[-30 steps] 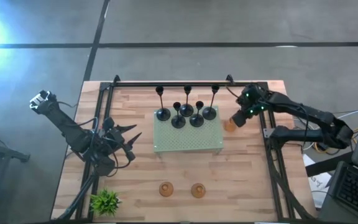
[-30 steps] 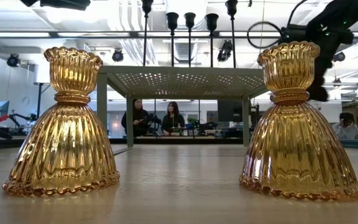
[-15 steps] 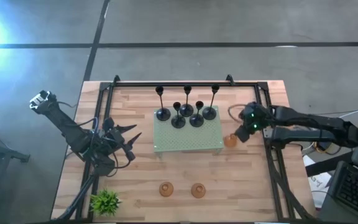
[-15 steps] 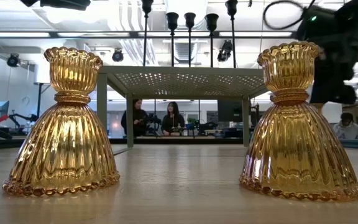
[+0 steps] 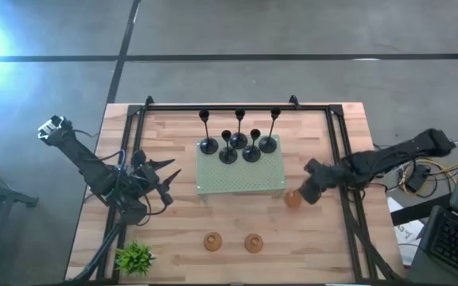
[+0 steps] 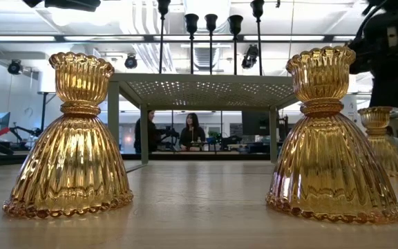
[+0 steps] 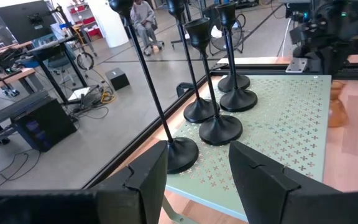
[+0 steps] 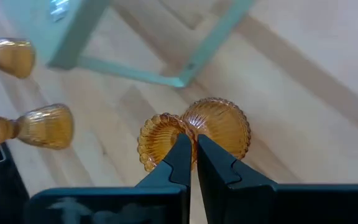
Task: Pick & Place candle stick holders
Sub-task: Put the top yellow glass candle holder on the shelf
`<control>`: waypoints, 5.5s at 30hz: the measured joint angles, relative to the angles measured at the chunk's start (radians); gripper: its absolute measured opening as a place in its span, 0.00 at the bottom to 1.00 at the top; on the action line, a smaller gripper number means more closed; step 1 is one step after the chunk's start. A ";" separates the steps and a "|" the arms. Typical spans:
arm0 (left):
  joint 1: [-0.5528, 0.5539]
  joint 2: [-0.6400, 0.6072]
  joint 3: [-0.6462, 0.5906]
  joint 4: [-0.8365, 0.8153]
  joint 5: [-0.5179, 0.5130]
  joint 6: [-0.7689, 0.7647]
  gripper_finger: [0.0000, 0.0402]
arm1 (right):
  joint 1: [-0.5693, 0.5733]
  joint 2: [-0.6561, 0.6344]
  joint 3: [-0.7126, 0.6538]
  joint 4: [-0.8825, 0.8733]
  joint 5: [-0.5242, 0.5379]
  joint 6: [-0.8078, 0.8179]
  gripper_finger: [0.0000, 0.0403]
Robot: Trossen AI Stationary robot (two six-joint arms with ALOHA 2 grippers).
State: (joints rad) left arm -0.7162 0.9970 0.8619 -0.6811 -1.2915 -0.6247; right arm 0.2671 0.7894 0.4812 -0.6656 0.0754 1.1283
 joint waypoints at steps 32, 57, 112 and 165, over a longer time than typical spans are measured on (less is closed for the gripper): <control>0.001 0.000 0.000 0.000 0.000 0.000 0.44 | 0.418 0.315 0.082 0.234 0.393 0.173 0.03; 0.000 0.000 0.000 0.000 0.000 0.000 0.44 | 0.521 0.143 0.085 0.181 0.505 0.089 0.30; 0.000 0.000 0.000 0.000 0.000 0.000 0.44 | 0.819 0.847 0.147 0.262 1.027 0.570 0.52; 0.001 0.000 0.000 0.000 0.000 0.000 0.44 | 0.671 0.635 0.202 0.379 0.889 0.174 0.28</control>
State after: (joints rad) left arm -0.7155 0.9970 0.8619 -0.6811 -1.2915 -0.6250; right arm 0.9385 1.4248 0.6831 -0.2871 0.9646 1.3025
